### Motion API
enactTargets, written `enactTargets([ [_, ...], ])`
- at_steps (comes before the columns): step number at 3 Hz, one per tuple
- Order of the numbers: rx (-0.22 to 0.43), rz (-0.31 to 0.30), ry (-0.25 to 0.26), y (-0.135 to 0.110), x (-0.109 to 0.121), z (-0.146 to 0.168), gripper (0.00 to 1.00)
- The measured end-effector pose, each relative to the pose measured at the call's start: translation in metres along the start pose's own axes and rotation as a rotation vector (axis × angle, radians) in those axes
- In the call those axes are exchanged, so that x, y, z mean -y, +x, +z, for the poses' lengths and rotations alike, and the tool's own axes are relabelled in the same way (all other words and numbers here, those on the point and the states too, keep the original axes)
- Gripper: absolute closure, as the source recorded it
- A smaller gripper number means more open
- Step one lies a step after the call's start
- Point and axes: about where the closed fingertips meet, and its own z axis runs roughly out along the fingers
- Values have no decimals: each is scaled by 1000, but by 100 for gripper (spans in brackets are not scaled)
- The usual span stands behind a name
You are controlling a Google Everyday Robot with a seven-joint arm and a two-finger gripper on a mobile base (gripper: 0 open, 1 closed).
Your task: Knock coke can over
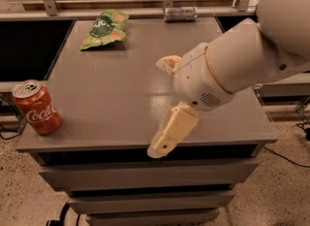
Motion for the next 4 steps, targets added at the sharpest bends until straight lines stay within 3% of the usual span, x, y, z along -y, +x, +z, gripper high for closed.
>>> enactTargets([
  [2, 33, -19, -9, -9, -3, 3, 0],
  [4, 186, 3, 13, -40, 38, 53, 0],
])
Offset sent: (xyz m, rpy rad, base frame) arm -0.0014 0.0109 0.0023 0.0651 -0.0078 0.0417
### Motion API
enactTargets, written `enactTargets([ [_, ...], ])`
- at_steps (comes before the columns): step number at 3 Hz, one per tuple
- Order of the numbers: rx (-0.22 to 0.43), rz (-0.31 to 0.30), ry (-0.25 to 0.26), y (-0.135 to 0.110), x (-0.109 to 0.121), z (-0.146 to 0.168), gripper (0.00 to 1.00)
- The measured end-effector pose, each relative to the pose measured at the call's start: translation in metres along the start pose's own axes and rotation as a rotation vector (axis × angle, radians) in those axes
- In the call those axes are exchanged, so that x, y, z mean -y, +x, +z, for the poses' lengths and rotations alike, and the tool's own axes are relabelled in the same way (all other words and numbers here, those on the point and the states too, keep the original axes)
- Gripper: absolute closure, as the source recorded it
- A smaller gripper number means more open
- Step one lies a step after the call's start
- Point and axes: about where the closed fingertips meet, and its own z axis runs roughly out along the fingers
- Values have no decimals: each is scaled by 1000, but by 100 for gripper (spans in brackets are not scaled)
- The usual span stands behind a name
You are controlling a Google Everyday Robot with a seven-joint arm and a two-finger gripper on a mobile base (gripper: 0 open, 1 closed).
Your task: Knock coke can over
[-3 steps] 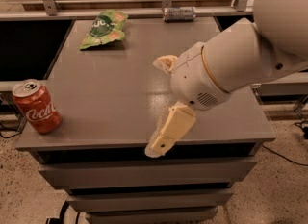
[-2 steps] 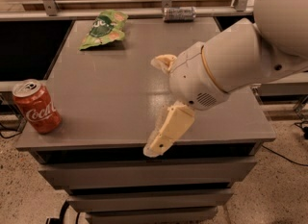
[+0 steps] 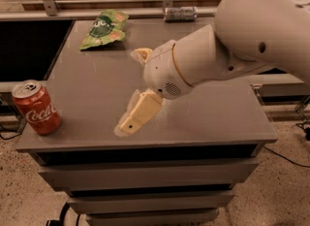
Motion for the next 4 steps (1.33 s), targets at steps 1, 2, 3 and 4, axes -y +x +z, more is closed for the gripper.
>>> enactTargets([
  [1, 59, 7, 7, -18, 15, 38, 0],
  [2, 129, 15, -10, -37, 21, 75, 0],
  [3, 213, 13, -63, -60, 16, 106, 0],
  [4, 295, 0, -130, -84, 5, 133, 0],
])
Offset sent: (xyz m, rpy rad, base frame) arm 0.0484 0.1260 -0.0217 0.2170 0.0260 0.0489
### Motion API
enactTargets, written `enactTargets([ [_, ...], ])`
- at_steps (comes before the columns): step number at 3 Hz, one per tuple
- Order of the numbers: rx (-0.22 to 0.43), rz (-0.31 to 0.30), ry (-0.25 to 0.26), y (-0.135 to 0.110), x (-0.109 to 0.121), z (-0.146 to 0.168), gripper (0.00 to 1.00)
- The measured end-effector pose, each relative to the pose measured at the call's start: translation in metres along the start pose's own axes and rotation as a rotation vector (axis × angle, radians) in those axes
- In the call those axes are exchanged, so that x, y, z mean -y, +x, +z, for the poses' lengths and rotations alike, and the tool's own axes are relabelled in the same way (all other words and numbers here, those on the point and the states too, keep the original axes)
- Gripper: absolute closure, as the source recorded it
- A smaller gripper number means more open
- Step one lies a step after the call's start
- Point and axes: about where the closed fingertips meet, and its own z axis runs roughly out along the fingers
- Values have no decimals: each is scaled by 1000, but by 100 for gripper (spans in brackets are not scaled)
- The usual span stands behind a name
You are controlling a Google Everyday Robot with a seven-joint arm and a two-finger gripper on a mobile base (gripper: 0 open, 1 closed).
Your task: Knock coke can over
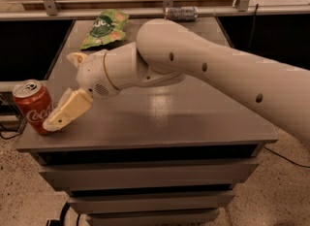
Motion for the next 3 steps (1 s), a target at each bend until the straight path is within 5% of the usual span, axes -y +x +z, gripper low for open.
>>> enactTargets([
  [3, 95, -9, -134, -7, -19, 65, 0],
])
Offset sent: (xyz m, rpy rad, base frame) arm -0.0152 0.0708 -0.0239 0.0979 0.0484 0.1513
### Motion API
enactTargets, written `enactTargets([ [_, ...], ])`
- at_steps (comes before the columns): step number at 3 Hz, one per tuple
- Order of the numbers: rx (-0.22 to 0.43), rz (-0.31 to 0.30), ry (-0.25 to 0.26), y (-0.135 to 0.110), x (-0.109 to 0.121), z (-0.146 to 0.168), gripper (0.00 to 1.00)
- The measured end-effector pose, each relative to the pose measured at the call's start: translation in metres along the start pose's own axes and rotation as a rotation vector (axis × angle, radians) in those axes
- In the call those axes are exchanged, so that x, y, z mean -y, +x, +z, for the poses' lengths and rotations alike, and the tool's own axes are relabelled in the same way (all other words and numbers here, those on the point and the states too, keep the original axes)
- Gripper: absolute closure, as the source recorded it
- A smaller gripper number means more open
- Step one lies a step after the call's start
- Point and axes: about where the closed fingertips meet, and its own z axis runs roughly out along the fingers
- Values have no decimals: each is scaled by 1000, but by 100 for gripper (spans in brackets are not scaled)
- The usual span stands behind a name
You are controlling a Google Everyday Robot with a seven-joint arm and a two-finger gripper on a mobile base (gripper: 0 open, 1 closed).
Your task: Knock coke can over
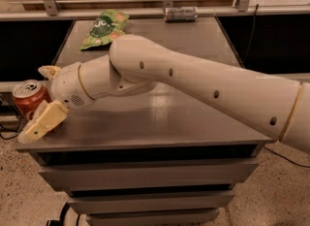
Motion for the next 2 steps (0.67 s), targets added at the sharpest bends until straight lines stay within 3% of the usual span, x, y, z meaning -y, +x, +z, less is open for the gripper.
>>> enactTargets([
  [1, 12, 14, -20, 7, -1, 9, 0],
  [2, 28, 19, -26, 13, 0, 12, 18],
])
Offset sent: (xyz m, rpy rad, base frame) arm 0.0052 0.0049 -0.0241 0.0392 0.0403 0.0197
